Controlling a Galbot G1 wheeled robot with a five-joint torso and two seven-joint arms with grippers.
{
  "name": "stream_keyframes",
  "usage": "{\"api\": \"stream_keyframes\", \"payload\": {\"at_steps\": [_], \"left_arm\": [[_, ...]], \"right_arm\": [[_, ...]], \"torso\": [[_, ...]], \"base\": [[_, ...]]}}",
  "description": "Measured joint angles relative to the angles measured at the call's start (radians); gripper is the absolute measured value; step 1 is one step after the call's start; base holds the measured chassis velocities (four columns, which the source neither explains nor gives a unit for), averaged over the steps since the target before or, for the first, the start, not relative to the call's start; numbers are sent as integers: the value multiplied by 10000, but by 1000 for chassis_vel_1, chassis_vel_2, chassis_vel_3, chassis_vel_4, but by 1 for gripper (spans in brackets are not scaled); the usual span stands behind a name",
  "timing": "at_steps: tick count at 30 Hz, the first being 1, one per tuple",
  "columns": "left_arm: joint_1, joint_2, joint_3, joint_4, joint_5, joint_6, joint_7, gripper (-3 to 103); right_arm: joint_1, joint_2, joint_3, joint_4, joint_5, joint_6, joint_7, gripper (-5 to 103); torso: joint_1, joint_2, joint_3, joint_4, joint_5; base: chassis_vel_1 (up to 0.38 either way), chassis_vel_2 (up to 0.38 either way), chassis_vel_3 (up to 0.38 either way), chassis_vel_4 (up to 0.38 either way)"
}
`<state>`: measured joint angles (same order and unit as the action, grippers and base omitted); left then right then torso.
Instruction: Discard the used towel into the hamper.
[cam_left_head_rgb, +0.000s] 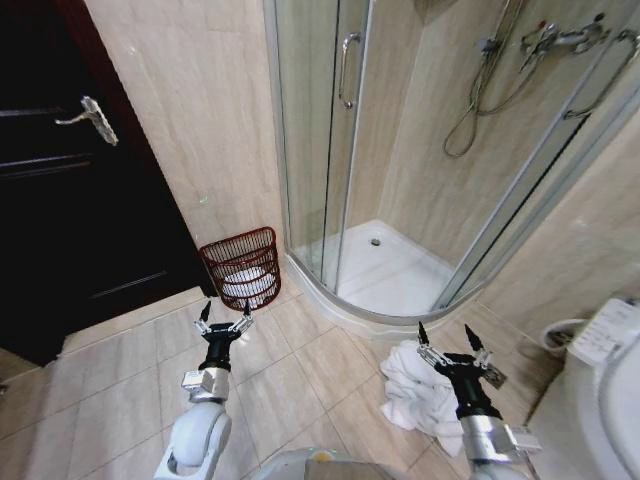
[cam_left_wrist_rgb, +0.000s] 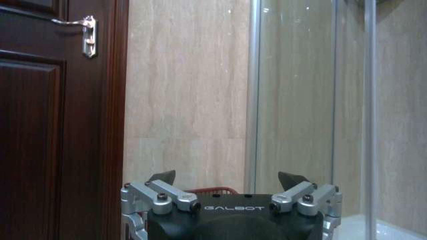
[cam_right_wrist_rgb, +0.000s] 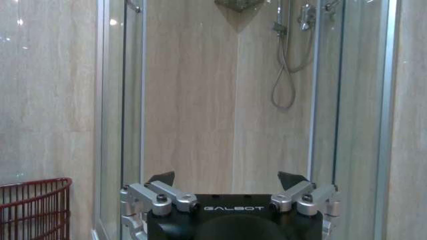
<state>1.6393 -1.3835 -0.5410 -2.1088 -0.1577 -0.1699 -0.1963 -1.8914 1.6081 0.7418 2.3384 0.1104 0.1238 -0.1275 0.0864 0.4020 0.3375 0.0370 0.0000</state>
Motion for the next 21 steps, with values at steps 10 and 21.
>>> {"api": "stream_keyframes", "payload": {"at_steps": [10,21], "left_arm": [[2,-29,2,55,0,-65,-27,100],[44,-42,-44,123,-55,-190,-33,100]], "right_arm": [[0,0,32,-14,28,-8,82,100],[94,0,40,-71,-71,-93,135,100]], "torso": [[1,0,0,0,-1],[1,0,0,0,0]], "base": [[-31,-98,38,105],[-25,-111,20,123]]}}
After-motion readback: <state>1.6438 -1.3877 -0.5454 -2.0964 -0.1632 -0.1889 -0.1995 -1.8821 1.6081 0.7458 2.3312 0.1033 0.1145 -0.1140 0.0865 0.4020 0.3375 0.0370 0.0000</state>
